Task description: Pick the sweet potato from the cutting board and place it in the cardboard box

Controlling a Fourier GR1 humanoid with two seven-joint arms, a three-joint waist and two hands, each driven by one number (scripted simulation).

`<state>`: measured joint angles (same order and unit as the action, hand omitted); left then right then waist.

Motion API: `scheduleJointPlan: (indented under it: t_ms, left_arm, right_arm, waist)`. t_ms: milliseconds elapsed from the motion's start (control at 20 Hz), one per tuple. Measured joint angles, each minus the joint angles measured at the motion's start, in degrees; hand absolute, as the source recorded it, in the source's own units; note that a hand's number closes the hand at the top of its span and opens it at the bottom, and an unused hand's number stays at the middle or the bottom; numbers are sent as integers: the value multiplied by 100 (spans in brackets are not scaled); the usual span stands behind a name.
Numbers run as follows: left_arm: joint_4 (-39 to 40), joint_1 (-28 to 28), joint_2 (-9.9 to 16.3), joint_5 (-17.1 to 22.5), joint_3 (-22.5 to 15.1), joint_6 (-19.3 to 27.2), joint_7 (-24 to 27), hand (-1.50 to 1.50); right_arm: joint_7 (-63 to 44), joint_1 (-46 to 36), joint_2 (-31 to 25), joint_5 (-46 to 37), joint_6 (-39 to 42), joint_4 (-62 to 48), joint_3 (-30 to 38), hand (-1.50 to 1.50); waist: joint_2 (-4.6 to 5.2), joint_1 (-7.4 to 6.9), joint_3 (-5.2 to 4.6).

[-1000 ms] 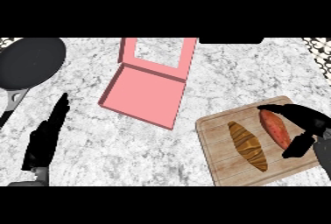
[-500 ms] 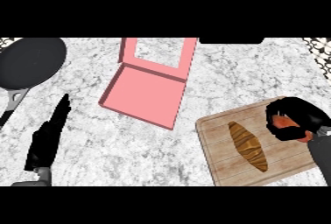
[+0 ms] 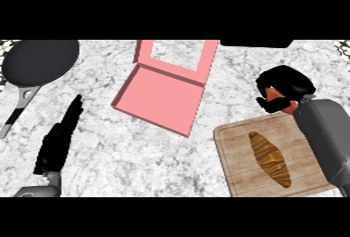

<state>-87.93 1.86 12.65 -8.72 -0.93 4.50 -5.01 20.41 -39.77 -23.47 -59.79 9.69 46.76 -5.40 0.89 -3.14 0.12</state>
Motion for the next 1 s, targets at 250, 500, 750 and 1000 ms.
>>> scheduleJointPlan:
  t_ms: [250, 500, 750, 1000]
  left_arm:
    - [-22, -24, -4, -17, 52, -7, -5, 0]
    - [37, -53, -69, -70, 71, 39, -1, 0]
    - [-1, -112, -30, -69, 111, 15, -12, 0]
    - [-9, -184, 7, -10, 200, -40, -23, 0]
  right_arm:
    - [382, -817, 111, -174, -688, -1020, 173, 150]
    - [807, -1358, 88, 114, -698, -1365, 541, 150]
    - [1483, -1694, 321, 1001, -141, -1263, 1111, 150]
    - [1712, -1939, 548, 1666, 668, -840, 1382, 150]
  waist:
    - [-20, 69, -5]
    - [-47, 158, -8]
    - [-77, 206, -7]
    - [-109, 287, -12]
